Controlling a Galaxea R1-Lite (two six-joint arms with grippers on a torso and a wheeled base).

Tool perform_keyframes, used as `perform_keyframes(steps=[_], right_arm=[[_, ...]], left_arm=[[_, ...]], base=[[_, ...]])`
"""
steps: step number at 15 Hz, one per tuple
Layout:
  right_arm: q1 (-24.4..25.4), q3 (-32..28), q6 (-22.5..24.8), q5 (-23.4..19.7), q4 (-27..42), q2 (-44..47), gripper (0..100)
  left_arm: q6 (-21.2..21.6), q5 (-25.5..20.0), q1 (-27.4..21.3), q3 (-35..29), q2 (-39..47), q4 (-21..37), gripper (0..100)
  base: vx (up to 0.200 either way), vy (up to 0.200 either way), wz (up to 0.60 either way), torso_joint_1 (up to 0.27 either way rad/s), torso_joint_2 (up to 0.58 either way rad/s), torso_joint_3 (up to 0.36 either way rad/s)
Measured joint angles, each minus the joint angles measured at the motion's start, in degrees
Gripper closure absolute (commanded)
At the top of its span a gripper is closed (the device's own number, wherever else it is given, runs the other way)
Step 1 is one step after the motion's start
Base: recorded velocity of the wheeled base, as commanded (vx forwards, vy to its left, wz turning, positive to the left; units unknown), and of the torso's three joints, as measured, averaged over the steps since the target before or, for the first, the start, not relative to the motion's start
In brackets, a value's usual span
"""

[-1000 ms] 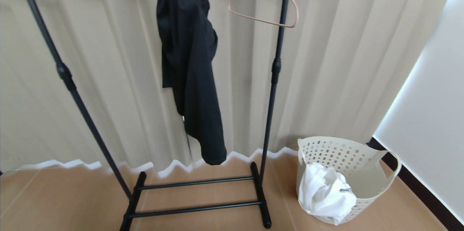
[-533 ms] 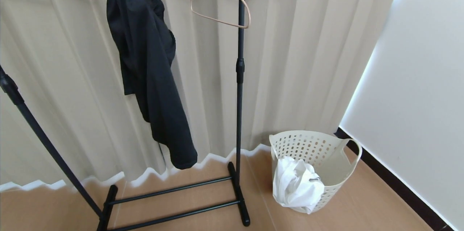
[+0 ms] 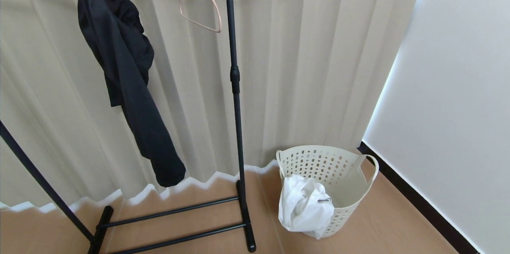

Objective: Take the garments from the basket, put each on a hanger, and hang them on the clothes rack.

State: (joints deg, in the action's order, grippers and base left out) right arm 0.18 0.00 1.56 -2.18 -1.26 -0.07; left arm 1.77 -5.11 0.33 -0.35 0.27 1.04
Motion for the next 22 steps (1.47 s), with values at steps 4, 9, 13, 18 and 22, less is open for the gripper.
perform_keyframes(steps=[4,9,13,18,22], right_arm=[[0.00,0.00,0.00,0.00,-0.02,0.00,0],[-0.05,0.00,-0.01,0.00,-0.05,0.00,0],[-0.05,0.00,-0.01,0.00,-0.02,0.00,0],[-0.02,0.00,0.00,0.00,-0.02,0.00,0],[-0.02,0.00,-0.01,0.00,-0.02,0.00,0]], left_arm=[[-0.10,0.16,0.00,0.00,0.00,0.07,0],[-0.11,0.13,0.00,0.00,0.00,0.02,0],[-0.07,0.11,0.00,0.00,0.00,0.05,0],[-0.11,0.11,0.02,0.00,0.00,0.05,0],[-0.11,0.10,0.07,0.00,0.00,0.05,0]], base=[[0.050,0.000,0.00,0.001,0.00,0.001],[0.000,0.000,0.00,0.000,0.00,0.000],[0.000,0.000,0.00,0.001,0.00,-0.029],[0.000,0.000,0.00,0.001,0.00,-0.176],[0.000,0.000,0.00,0.002,0.00,-0.196]])
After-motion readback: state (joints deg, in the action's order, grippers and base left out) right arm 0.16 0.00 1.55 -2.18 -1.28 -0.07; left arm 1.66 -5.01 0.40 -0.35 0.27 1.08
